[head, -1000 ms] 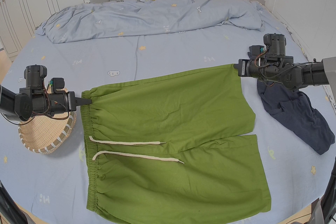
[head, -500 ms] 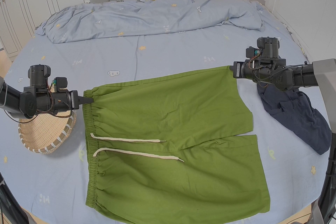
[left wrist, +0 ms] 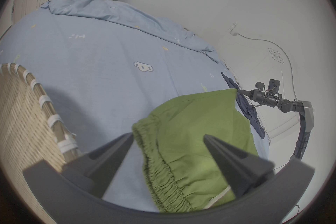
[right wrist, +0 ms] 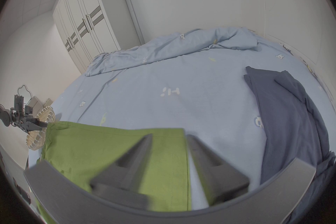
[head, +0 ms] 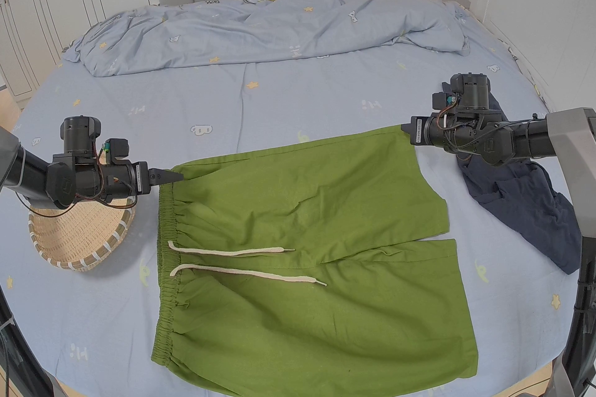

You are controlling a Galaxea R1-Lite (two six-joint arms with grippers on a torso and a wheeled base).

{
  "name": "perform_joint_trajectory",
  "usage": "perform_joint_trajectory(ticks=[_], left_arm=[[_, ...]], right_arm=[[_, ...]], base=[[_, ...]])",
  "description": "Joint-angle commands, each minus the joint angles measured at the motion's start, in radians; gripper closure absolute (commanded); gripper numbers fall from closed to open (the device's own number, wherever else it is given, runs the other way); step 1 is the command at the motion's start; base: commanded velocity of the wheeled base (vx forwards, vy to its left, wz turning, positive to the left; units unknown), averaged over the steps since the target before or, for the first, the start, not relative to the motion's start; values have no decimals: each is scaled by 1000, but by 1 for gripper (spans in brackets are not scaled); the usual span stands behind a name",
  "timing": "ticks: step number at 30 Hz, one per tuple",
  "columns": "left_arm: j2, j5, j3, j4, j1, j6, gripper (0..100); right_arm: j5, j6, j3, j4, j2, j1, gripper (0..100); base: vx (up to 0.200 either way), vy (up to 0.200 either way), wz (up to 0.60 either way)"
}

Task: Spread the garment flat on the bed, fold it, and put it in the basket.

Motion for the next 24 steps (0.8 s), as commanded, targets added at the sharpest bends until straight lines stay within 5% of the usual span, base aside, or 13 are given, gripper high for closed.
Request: perform_joint_trajectory(ticks=[1, 19, 24], left_arm=[[6, 0, -3, 1, -12, 0, 0], [-196, 0, 137, 0, -49, -1, 0], [-334, 3, 310, 0, -23, 0, 0]], right_arm=[[2, 2, 0, -1, -1, 0, 0], [16, 84, 181, 26, -222, -81, 0], [124, 186, 457, 26, -411, -141, 0]], base=[[0, 0, 0], [0, 0, 0], [0, 0, 0]])
